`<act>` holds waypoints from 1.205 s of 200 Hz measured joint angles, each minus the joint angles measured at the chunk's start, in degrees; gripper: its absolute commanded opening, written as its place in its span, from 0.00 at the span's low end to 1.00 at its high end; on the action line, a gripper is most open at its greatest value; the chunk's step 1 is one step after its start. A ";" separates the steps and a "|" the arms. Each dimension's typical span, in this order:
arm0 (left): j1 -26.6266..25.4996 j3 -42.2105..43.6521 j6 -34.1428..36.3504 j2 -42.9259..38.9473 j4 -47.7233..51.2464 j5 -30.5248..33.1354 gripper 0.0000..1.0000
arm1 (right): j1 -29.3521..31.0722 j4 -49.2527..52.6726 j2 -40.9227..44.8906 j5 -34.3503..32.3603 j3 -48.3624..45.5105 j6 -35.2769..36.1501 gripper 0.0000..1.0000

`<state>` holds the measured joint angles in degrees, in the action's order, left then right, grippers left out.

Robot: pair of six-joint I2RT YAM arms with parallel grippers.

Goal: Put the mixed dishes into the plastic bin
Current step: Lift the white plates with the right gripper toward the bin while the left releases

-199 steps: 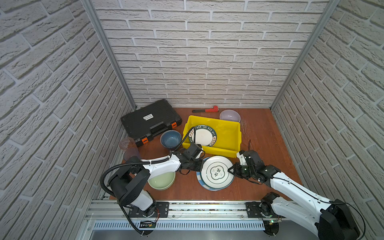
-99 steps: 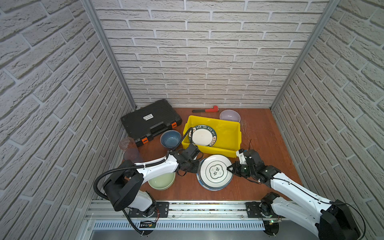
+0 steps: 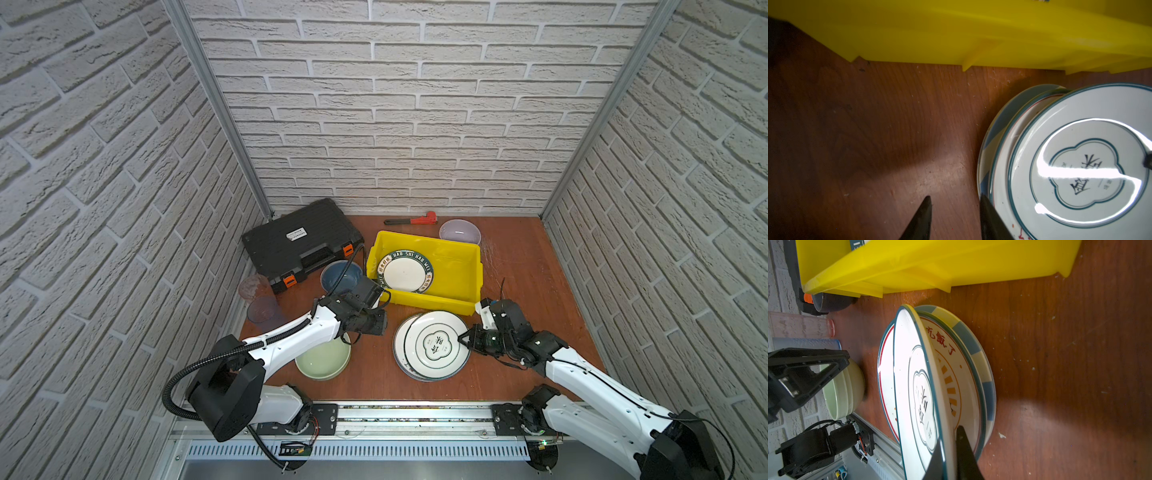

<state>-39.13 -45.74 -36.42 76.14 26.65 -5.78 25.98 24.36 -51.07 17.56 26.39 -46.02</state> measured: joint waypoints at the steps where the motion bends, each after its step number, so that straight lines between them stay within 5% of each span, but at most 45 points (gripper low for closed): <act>1: 0.11 -0.04 0.02 -0.02 0.07 0.00 0.44 | 0.00 0.09 0.04 -0.02 0.02 0.04 0.06; 123: 10.34 -5.73 6.45 -1.79 1.62 1.22 0.77 | 0.00 13.07 0.46 -0.79 16.17 8.98 0.06; 241: 13.16 -5.75 8.02 -5.14 3.50 2.03 0.81 | -1.62 7.19 -22.10 -1.62 34.05 12.26 0.06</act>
<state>-25.98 -51.48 -28.40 71.00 30.15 -3.75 24.36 31.55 -73.17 15.94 60.45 -33.76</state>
